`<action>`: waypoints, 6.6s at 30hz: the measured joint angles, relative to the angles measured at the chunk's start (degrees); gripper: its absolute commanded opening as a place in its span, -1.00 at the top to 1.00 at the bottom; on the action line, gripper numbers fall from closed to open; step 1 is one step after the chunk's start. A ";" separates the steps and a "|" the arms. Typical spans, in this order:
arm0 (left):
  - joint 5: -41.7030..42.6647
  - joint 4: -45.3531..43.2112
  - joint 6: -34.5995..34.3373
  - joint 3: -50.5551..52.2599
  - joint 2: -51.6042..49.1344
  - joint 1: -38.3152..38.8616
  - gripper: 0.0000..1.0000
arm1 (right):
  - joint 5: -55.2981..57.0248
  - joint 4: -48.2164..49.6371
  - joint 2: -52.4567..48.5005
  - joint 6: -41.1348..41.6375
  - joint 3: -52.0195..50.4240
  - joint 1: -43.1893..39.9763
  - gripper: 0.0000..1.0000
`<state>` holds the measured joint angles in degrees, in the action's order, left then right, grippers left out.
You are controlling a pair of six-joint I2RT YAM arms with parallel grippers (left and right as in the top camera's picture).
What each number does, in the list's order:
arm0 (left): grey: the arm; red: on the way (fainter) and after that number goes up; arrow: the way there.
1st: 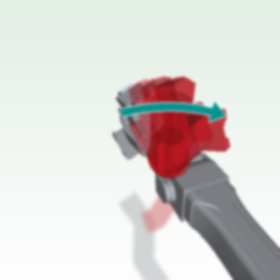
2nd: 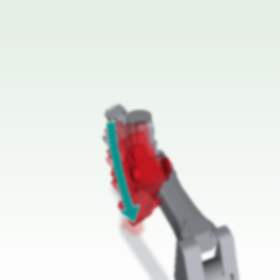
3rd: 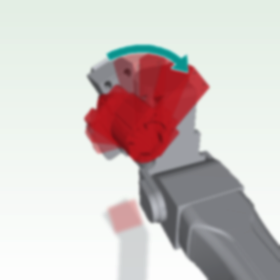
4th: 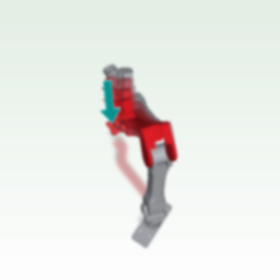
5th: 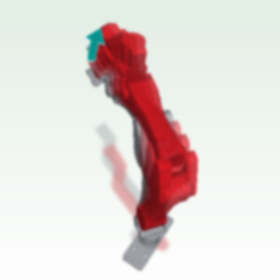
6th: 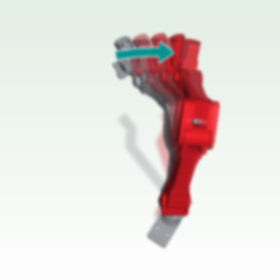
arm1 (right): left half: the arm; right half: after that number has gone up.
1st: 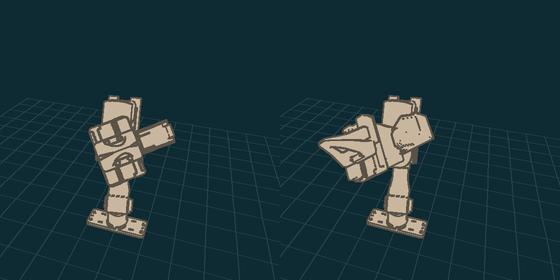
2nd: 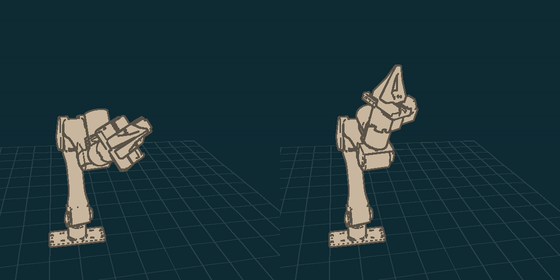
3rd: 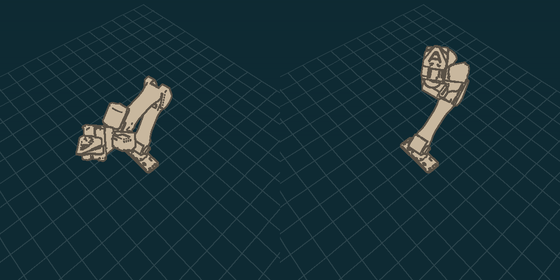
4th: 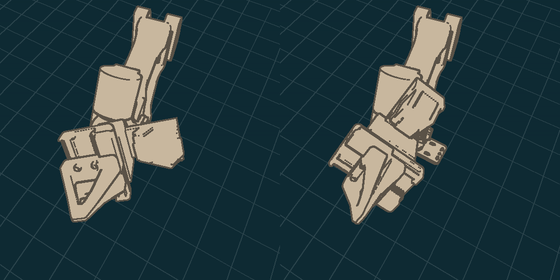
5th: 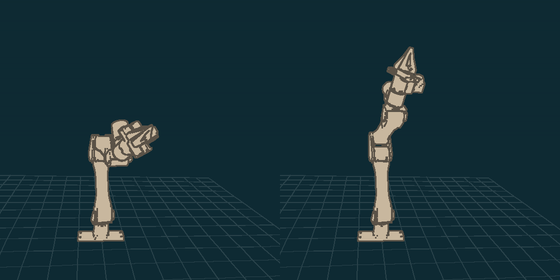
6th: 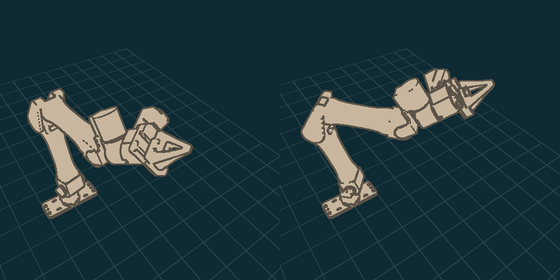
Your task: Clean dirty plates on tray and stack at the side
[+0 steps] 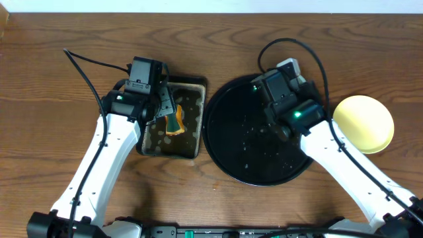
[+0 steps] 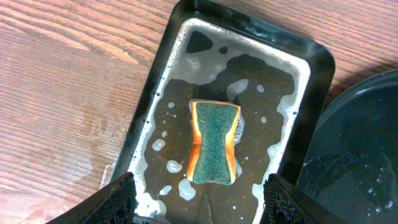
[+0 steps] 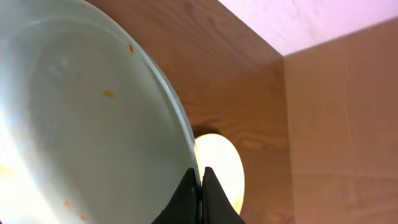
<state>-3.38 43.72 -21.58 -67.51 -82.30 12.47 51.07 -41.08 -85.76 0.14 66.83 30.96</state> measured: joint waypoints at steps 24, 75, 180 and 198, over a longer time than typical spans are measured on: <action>0.02 1.05 0.04 0.00 0.00 0.00 -0.36 | -37.92 -2.01 0.00 16.79 -0.02 -51.21 0.98; 6.43 6.93 7.76 13.53 13.03 -7.17 -0.60 | -60.39 -9.57 11.45 0.68 -8.68 -32.89 -0.99; 6.88 0.96 8.35 25.59 46.71 -7.19 -0.63 | -55.04 37.31 85.02 1.70 -66.45 -24.28 -0.98; 5.99 -32.54 13.14 58.21 78.79 -9.01 -0.63 | -54.86 37.29 85.02 1.73 -66.45 -24.28 -0.99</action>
<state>2.61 11.18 -8.45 -9.30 -3.51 3.46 -3.79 -3.79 -0.73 1.87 0.38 6.68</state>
